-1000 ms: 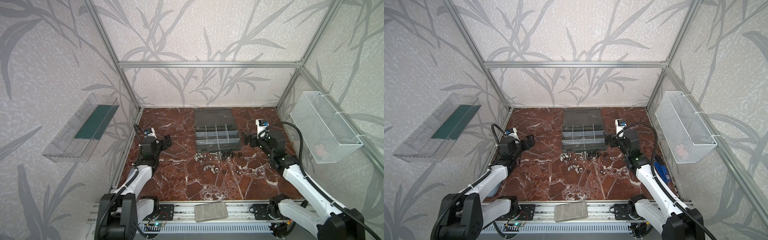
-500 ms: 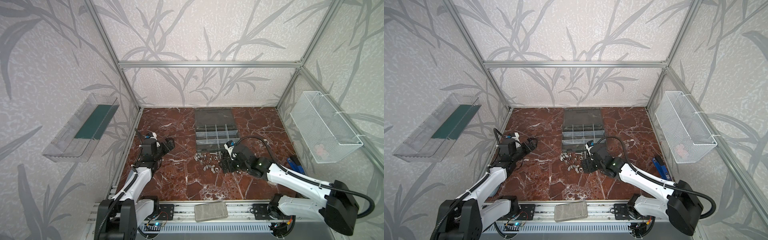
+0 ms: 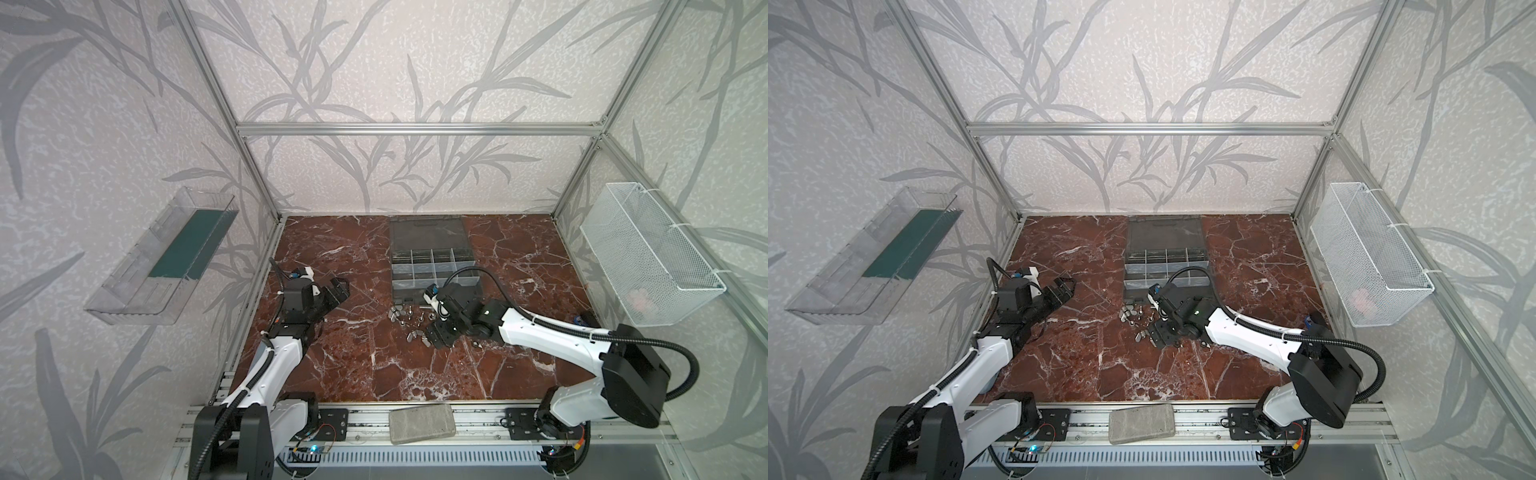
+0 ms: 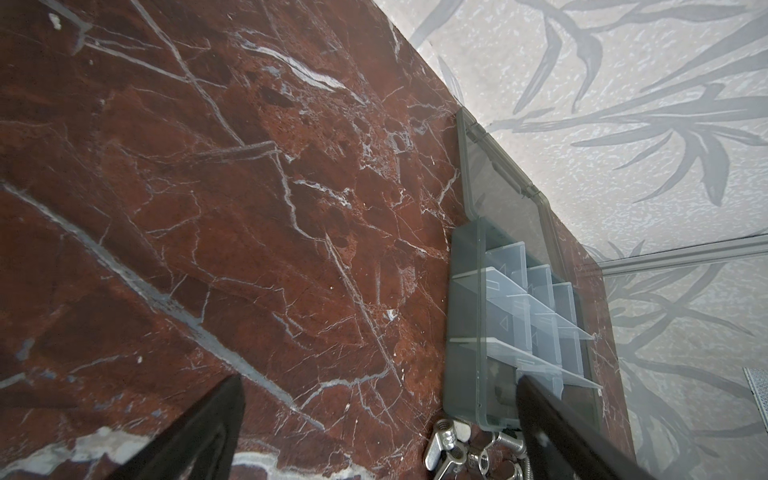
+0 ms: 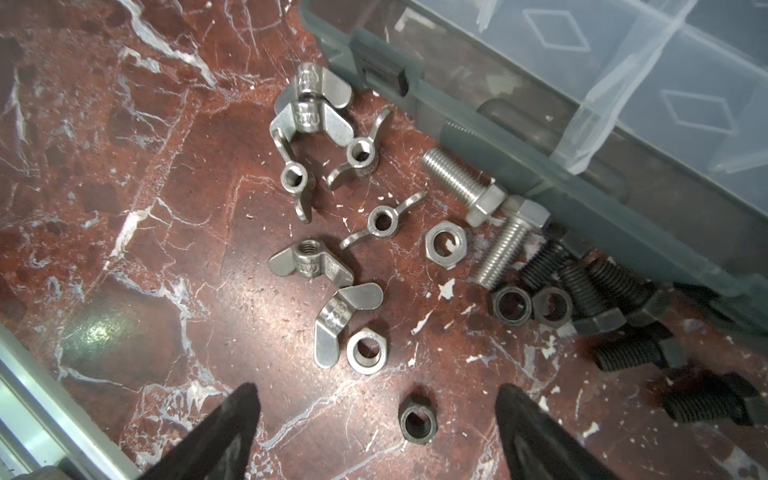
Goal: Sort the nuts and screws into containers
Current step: 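Move the right gripper over the pile of wing nuts while the left arm lifts slightly, then lower the right gripper and grasp a silver wing nut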
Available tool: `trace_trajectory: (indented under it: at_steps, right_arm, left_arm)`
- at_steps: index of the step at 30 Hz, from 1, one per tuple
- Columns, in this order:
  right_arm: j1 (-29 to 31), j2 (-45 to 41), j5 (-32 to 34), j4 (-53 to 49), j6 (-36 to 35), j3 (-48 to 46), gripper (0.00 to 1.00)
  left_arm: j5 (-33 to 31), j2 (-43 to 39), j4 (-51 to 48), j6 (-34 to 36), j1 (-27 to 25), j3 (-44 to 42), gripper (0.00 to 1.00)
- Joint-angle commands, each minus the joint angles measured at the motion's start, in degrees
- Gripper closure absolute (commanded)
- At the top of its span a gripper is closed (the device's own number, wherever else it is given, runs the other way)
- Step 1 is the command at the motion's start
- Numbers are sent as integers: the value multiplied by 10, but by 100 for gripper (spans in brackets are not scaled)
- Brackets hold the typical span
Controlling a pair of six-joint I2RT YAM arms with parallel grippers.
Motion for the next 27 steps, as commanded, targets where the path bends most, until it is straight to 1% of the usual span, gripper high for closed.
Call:
trace_trajectory:
  at_steps: [1, 4, 7, 11, 15, 20, 27]
  right_arm:
    - [22, 26, 5, -29, 25, 33, 14]
    - [43, 65, 18, -52, 45, 65, 16]
    - [55, 108, 24, -83, 59, 98, 20]
    - [68, 152, 44, -103, 74, 125, 24]
    - [69, 163, 53, -111, 87, 131, 28]
    - [69, 172, 54, -108, 92, 128, 38]
    - [69, 190, 66, -107, 98, 133, 46]
  left_arm:
    - [0, -4, -9, -4, -2, -3, 1]
    - [0, -1, -9, -1, -2, -1, 1]
    - [0, 0, -11, 2, -2, 0, 1]
    - [-1, 1, -14, 8, -1, 2, 1]
    - [-3, -2, -20, 13, -2, 2, 0]
    - [-5, -4, -19, 13, -2, 1, 1]
    - [-5, -3, -19, 14, -2, 1, 1]
